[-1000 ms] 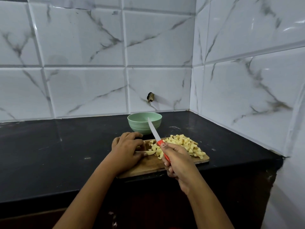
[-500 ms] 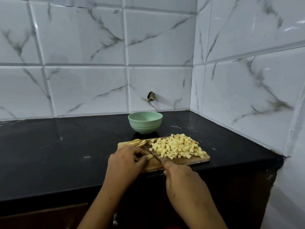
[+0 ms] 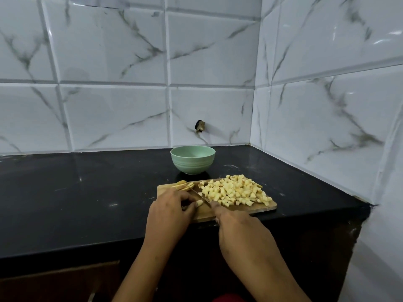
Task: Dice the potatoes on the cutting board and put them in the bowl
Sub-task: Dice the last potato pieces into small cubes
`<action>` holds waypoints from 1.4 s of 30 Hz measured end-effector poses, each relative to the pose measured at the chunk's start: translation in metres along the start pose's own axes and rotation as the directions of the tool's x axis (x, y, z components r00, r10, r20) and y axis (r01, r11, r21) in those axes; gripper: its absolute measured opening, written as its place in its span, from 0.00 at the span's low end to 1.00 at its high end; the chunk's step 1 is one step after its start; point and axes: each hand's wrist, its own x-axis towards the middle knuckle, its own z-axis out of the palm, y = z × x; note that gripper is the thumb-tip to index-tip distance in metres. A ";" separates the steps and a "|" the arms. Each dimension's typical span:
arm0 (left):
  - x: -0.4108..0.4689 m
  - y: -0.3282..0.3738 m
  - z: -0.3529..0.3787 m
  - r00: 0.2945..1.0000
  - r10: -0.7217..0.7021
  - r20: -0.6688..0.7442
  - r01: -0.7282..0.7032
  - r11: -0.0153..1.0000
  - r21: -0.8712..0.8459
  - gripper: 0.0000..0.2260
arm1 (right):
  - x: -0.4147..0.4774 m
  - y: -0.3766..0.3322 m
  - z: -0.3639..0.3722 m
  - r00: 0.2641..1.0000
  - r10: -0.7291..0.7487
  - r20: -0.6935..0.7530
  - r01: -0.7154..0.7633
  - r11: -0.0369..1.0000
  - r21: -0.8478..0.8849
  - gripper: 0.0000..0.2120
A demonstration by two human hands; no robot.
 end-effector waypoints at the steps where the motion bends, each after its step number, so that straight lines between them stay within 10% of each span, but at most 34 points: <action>1: 0.000 0.001 0.000 1.000 0.001 -0.004 -0.001 1.000 0.001 0.05 | -0.002 -0.001 -0.001 1.000 -0.010 0.019 0.010 1.000 -0.001 0.29; 42: -0.006 0.011 -0.001 0.988 -0.138 -0.073 0.145 0.984 0.106 0.08 | 0.012 -0.015 -0.006 0.999 -0.024 0.027 0.026 0.998 -0.054 0.28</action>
